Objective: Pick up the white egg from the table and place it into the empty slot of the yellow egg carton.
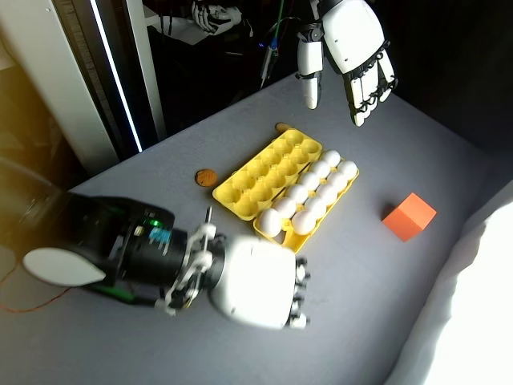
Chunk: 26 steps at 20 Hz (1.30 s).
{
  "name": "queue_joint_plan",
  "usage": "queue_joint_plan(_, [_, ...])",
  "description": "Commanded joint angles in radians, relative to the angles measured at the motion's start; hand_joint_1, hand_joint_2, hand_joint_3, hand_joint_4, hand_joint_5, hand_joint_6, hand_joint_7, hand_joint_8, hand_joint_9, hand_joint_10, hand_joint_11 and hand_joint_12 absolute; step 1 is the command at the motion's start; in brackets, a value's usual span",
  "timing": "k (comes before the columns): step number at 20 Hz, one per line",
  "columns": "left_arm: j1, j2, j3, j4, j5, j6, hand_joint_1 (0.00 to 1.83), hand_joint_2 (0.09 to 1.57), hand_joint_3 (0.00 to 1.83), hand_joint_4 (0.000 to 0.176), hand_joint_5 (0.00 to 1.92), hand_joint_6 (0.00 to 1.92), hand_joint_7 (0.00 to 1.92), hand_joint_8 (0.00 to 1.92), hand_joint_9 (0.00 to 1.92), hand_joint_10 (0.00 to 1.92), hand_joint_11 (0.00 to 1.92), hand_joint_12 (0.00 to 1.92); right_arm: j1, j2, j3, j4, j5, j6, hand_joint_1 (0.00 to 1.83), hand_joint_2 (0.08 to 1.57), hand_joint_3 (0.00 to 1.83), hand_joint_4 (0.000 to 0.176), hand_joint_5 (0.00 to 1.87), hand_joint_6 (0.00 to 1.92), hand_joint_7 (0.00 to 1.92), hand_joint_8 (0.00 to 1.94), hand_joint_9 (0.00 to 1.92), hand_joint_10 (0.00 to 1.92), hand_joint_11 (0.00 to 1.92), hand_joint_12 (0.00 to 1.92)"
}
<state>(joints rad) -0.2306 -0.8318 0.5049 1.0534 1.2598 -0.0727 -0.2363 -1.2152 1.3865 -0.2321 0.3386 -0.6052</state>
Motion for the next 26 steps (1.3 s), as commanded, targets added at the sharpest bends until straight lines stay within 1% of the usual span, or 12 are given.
queue_joint_plan(1, [-0.007, 0.010, 0.001, 0.085, 0.012, 0.005, 0.00, 1.29, 0.00, 0.000, 0.34, 0.00, 0.42, 0.00, 0.42, 0.00, 0.00, 0.79, 0.021, 0.008, 0.005, -0.005, 0.093, 0.007, 1.24, 1.09, 0.00, 0.000, 1.01, 0.86, 1.09, 0.94, 1.01, 0.86, 0.65, 1.46])
queue_joint_plan(7, [-0.007, 0.010, 0.001, 0.085, 0.012, 0.005, 0.00, 1.29, 0.00, 0.000, 0.34, 0.01, 0.43, 0.01, 0.43, 0.01, 0.00, 0.80, 0.052, -0.038, 0.006, -0.047, 0.058, -0.002, 1.23, 1.10, 0.00, 0.000, 0.98, 0.92, 1.05, 0.99, 0.96, 0.88, 0.59, 1.50])
queue_joint_plan(8, [-0.007, 0.009, 0.001, 0.085, 0.012, 0.005, 0.00, 1.29, 0.00, 0.000, 0.30, 0.00, 0.38, 0.00, 0.37, 0.00, 0.00, 0.71, 0.054, -0.048, 0.006, -0.047, 0.055, -0.004, 1.24, 1.09, 0.00, 0.000, 1.02, 0.85, 1.05, 0.99, 0.96, 0.89, 0.60, 1.51])
queue_joint_plan(12, [-0.007, 0.009, 0.001, 0.085, 0.012, 0.005, 0.00, 1.29, 0.00, 0.000, 0.34, 0.01, 0.42, 0.01, 0.42, 0.01, 0.00, 0.83, 0.057, -0.072, 0.005, -0.048, 0.041, -0.032, 1.24, 1.09, 0.00, 0.000, 1.03, 0.82, 1.07, 0.99, 0.96, 0.89, 0.62, 1.50])
queue_joint_plan(14, [-0.007, 0.009, 0.001, 0.085, 0.012, 0.005, 0.00, 1.29, 0.00, 0.000, 0.34, 0.01, 0.43, 0.01, 0.43, 0.01, 0.00, 0.83, 0.053, -0.073, 0.006, -0.048, 0.041, -0.038, 1.26, 1.09, 0.00, 0.000, 1.02, 0.84, 1.07, 0.96, 0.92, 1.02, 0.60, 1.51])
queue_joint_plan(17, [-0.007, 0.009, 0.001, 0.085, 0.012, 0.005, 0.00, 1.29, 0.00, 0.000, 0.37, 0.00, 0.46, 0.01, 0.46, 0.01, 0.00, 0.86, 0.045, -0.073, 0.005, -0.048, 0.042, -0.064, 1.22, 1.12, 0.00, 0.000, 0.92, 1.04, 1.02, 1.01, 0.87, 0.87, 0.55, 1.54])
queue_joint_plan(18, [-0.007, 0.009, 0.001, 0.085, 0.012, 0.005, 0.00, 1.29, 0.00, 0.000, 0.34, 0.00, 0.43, 0.00, 0.42, 0.00, 0.00, 0.81, 0.043, -0.073, 0.005, -0.048, 0.042, -0.067, 1.21, 1.16, 0.00, 0.000, 0.79, 1.24, 1.00, 1.00, 0.84, 0.73, 0.51, 1.49])
queue_joint_plan(19, [-0.007, 0.009, 0.001, 0.085, 0.012, 0.005, 0.00, 1.29, 0.00, 0.000, 0.34, 0.00, 0.43, 0.00, 0.42, 0.00, 0.00, 0.81, 0.043, -0.073, 0.005, -0.048, 0.042, -0.069, 1.21, 1.16, 0.00, 0.000, 0.79, 1.24, 1.00, 1.00, 0.84, 0.73, 0.51, 1.49])
queue_joint_plan(20, [-0.007, 0.009, 0.001, 0.085, 0.012, 0.005, 0.00, 1.29, 0.00, 0.000, 0.36, 0.00, 0.45, 0.00, 0.45, 0.00, 0.01, 0.85, 0.042, -0.073, 0.005, -0.048, 0.043, -0.078, 1.14, 1.17, 0.00, 0.000, 0.84, 1.18, 0.90, 0.59, 0.80, 0.66, 0.45, 1.45])
queue_joint_plan(21, [-0.007, 0.009, 0.001, 0.085, 0.012, 0.005, 0.00, 1.30, 0.00, 0.000, 0.34, 0.00, 0.43, 0.00, 0.43, 0.00, 0.00, 0.80, 0.042, -0.073, 0.005, -0.048, 0.045, -0.084, 1.07, 1.09, 0.00, 0.000, 0.72, 0.38, 0.88, 0.21, 0.76, 0.50, 0.43, 1.33])
queue_joint_plan(22, [-0.007, 0.009, 0.001, 0.085, 0.012, 0.005, 0.00, 1.30, 0.00, 0.000, 0.33, 0.00, 0.42, 0.00, 0.42, 0.00, 0.00, 0.76, 0.041, -0.073, 0.005, -0.048, 0.049, -0.088, 1.06, 1.07, 0.00, 0.000, 0.74, 0.21, 0.88, 0.11, 0.76, 0.43, 0.43, 1.31])
queue_joint_plan(26, [-0.007, 0.009, 0.001, 0.085, 0.012, 0.005, 0.00, 1.30, 0.00, 0.000, 0.35, 0.00, 0.43, 0.00, 0.44, 0.00, 0.00, 0.82, 0.041, -0.072, 0.006, -0.048, 0.051, -0.098, 0.95, 1.05, 0.00, 0.000, 0.73, 0.04, 0.82, 0.00, 0.73, 0.31, 0.38, 1.28])
